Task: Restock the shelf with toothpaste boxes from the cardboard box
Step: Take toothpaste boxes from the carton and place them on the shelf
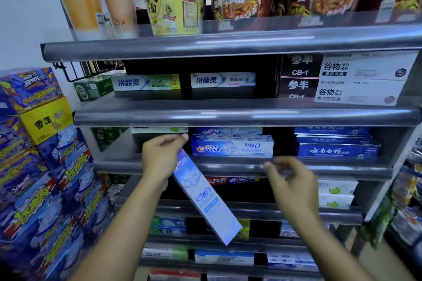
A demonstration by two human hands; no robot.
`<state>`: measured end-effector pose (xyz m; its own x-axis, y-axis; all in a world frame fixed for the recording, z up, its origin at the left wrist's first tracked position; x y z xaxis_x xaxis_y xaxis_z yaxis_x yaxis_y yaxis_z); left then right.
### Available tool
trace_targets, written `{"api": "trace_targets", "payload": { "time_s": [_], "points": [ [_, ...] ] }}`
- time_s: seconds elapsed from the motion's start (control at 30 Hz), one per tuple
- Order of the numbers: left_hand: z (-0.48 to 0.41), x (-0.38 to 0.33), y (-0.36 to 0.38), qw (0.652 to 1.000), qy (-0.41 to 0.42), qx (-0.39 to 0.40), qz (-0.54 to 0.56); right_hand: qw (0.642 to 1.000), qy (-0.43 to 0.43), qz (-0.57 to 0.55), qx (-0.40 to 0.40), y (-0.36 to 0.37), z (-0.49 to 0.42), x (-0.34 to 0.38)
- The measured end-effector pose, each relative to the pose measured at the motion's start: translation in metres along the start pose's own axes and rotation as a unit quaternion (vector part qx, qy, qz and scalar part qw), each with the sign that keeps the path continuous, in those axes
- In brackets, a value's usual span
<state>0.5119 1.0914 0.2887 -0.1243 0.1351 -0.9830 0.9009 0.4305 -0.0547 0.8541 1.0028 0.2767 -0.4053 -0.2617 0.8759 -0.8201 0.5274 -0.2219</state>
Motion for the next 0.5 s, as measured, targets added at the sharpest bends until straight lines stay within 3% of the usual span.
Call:
{"api": "trace_targets", "payload": {
  "time_s": [0.07,0.13,0.2,0.4,0.5],
  "points": [
    [0.004,-0.002,-0.006,0.999,-0.005,-0.028,0.043,0.990,0.062,-0.035,0.122,0.023,0.031,-0.017],
    [0.009,-0.003,-0.010,0.995,-0.007,-0.065,0.070,0.950,0.149,-0.073,0.266,0.054,0.066,-0.034],
    [0.013,-0.001,-0.011,0.991,-0.014,-0.095,0.094,0.911,0.215,-0.145,0.322,0.071,0.087,-0.041],
    [0.021,0.003,-0.001,0.984,-0.015,-0.107,0.144,0.962,0.154,-0.215,0.062,0.023,0.035,-0.026],
    [0.028,0.006,0.010,0.979,-0.024,-0.081,0.184,0.964,0.115,-0.240,0.008,0.005,0.008,-0.015]
  ]
}}
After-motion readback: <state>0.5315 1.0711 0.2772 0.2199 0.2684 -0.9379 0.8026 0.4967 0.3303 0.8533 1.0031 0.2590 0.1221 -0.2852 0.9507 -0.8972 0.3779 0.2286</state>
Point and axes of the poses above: each hand's wrist, its own z-axis away from the middle knuckle, its own y-axis out of the palm, x = y × z, the point moved 9 cm from there along -z, towards the middle knuckle, and after that the axes turned 4 degrees about -z, right-handed, at the moved point
